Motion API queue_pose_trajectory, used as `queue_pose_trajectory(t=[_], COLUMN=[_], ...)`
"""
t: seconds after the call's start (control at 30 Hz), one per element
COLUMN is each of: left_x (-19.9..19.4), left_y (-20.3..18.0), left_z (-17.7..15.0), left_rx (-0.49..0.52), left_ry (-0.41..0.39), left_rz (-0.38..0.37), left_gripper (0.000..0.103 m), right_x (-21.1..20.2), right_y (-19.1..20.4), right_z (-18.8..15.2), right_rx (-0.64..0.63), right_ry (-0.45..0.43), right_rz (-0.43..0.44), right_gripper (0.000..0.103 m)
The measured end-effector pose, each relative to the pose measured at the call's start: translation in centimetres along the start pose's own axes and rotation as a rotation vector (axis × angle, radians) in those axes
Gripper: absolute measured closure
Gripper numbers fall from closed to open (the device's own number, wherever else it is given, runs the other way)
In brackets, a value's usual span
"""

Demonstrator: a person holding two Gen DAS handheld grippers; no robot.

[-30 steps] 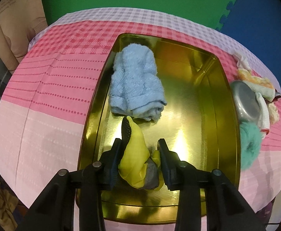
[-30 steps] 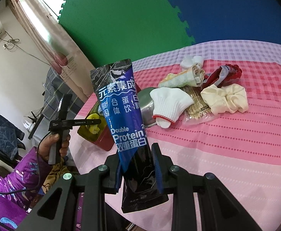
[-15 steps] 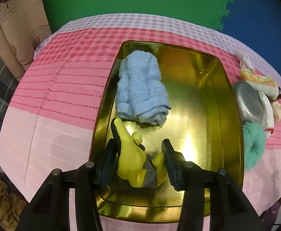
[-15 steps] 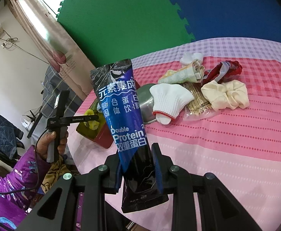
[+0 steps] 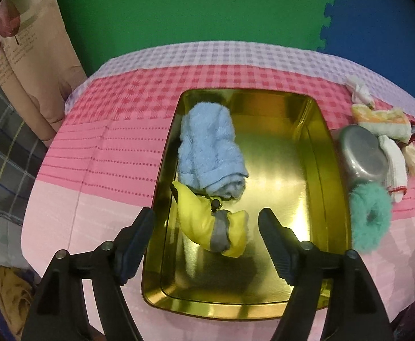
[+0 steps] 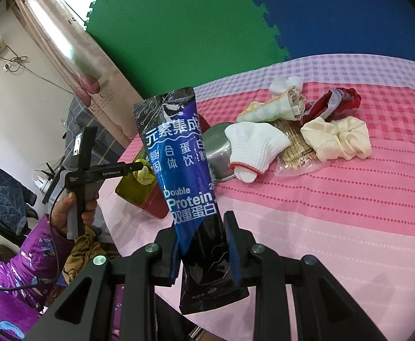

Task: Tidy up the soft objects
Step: 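Lower the yellow glove into the tray and release it with the left gripper, then carry the blue pouch into the tray and release it with the right gripper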

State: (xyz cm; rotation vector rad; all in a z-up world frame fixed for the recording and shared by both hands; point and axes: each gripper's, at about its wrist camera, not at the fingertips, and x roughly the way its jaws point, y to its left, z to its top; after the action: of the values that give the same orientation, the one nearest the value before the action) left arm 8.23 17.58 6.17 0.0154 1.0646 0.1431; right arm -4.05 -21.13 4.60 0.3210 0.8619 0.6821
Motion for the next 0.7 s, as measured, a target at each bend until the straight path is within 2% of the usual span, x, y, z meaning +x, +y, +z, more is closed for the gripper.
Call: queue_pose_trajectory(t=[0.17, 0.33, 0.57, 0.7], left_x=[-1.3, -3.0, -5.5, -5.8], left_y=[-0.2, -0.3, -0.8, -0.8], left_z=[-0.4, -1.6, -3.9, -5.1], left_rx=[-0.021, -0.084, -0.166, -0.196], left_ry=[-0.021, -0.045, -0.081, -0.076], left_rz=[-0.023, -0.045, -0.003, 0.022], left_gripper=[0.03, 0.028, 0.016, 0.016], right_x=[0.2, 0.5, 2.5, 5.2], right_y=[0.1, 0.2, 2.6, 5.4], right_z=[0.1, 0.4, 2.4, 4.8], right_rx=[-0.004, 0.004, -0.01, -0.022], right_ry=[0.005, 0.011, 0.037, 0.061], right_rz=[0.009, 0.032, 0.096, 0.171], right_gripper=[0.076, 0.076, 0.076, 0.076])
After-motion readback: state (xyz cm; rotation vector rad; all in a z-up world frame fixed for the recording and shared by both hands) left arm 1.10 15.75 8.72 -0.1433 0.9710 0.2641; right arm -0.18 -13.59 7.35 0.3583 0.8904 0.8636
